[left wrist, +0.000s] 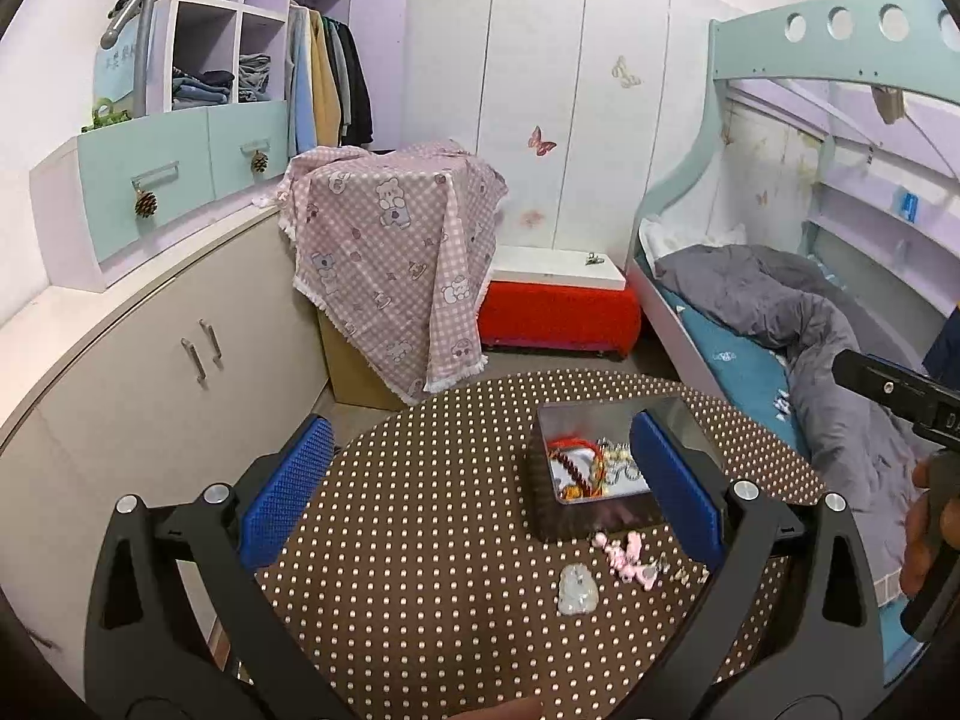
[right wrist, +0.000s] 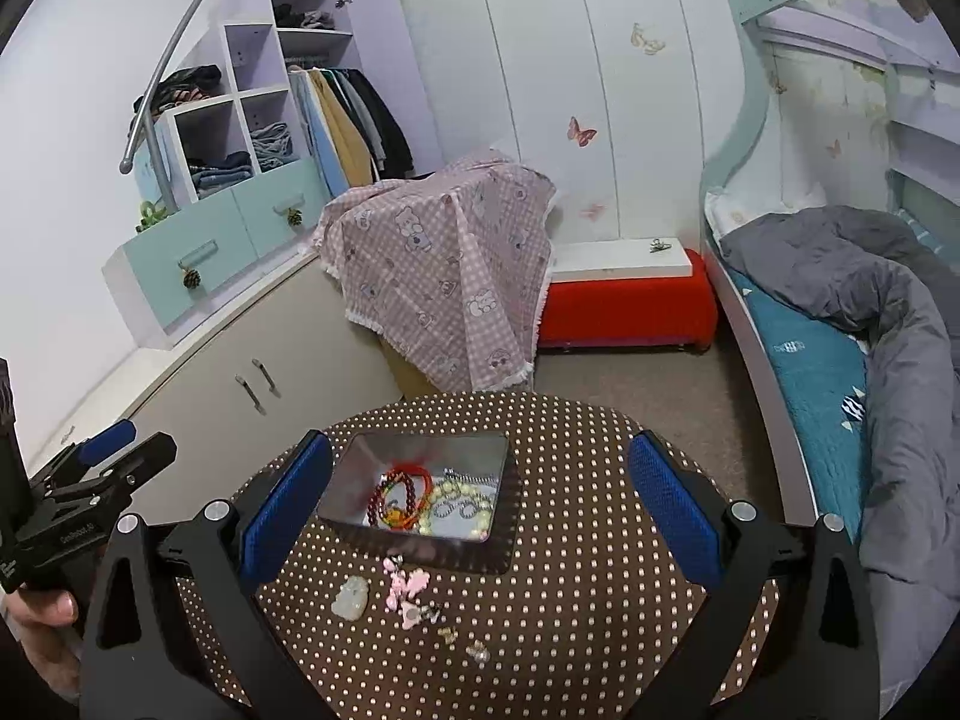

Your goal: Organize jewelry

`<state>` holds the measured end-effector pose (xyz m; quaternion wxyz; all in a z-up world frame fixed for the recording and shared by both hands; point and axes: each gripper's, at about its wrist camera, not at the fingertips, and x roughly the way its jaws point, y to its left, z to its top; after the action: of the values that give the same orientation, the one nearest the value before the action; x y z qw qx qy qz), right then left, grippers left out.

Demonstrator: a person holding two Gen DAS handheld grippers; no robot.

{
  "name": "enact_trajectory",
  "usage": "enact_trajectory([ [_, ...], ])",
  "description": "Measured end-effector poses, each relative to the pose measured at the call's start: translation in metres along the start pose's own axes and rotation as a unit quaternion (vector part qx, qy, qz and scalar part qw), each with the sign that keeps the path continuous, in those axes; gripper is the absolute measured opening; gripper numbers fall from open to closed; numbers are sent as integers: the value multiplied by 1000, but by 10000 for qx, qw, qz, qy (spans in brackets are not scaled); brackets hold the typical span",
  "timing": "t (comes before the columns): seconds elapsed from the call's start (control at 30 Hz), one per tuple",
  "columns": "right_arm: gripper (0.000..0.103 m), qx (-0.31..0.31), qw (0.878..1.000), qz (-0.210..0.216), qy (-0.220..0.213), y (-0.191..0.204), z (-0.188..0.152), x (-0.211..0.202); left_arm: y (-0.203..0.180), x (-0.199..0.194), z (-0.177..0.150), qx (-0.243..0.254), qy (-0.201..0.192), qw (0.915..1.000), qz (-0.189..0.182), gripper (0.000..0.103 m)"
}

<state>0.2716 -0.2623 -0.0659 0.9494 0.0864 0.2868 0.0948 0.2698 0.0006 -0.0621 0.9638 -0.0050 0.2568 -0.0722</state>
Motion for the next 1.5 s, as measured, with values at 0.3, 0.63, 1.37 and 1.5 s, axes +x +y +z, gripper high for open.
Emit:
enact_trajectory([
  [0.3,95,-15,9990,-198,391,-3,-43,2,-6,1,-30,63,258,9996,41,97],
  [0.63,95,-160,9940,-336,1032,-13,-90,20,-32,12,-67,370,667,9969,-205,97],
  [1.37,39,-715,9815,-126,1773,10,-128,72,-51,98,-110,562,1923,9795,-227,77],
  [1.5,18,-1000,9785,-151,1798,20,-131,76,-54,95,-108,586,1848,9797,-509,49],
])
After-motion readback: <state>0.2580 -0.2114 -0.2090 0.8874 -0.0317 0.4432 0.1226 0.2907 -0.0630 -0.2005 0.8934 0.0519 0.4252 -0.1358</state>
